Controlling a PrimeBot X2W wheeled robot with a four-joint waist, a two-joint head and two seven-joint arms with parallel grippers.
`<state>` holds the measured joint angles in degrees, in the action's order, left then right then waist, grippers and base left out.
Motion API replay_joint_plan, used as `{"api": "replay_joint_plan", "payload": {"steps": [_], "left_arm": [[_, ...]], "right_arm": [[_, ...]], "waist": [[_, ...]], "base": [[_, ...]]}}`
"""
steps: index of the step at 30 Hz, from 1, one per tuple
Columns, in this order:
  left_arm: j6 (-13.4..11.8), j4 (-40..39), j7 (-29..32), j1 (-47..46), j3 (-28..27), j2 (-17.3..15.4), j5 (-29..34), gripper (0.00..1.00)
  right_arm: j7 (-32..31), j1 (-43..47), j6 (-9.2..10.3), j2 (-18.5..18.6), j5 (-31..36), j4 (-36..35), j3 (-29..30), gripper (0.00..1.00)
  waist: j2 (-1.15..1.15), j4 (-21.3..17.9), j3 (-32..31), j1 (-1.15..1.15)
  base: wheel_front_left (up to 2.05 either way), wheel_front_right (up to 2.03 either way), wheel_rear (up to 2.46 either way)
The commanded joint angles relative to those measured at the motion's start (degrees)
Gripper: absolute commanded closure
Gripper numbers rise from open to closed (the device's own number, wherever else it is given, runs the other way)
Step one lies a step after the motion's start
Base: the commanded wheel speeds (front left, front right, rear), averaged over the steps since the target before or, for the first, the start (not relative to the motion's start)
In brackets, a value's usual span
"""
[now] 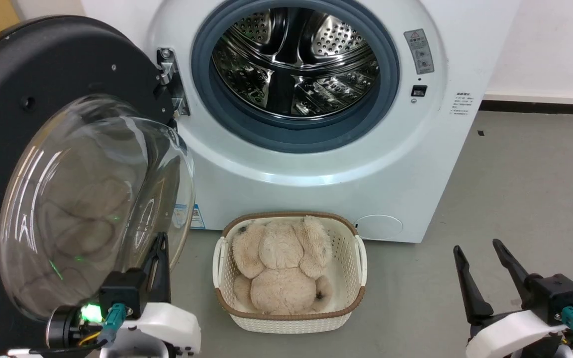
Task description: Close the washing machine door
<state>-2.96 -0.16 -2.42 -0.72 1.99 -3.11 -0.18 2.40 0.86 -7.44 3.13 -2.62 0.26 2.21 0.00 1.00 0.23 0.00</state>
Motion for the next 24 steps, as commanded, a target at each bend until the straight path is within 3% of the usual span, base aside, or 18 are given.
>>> {"api": "replay_joint_plan", "payload": {"steps": [1,24], "left_arm": [[-0.5,-0.5,-0.6,-1.2,0.3,-0.4,-0.1,1.00],[0.9,-9.5,-3.3,-12.6,-0.9,-1.9,-2.1,1.00]], "right_arm": [[0.6,0.1,-0.01,0.0,-0.8,-0.1,0.4,0.00],[3.4,-0.3,-0.02,-0.1,-3.1,-0.7,3.3,0.00]], "waist": [[0.00,0.3,0.0,0.00],[0.00,8.0,1.7,0.00]], "base": [[0.00,0.00,0.00],[0.00,0.00,0.00]]}}
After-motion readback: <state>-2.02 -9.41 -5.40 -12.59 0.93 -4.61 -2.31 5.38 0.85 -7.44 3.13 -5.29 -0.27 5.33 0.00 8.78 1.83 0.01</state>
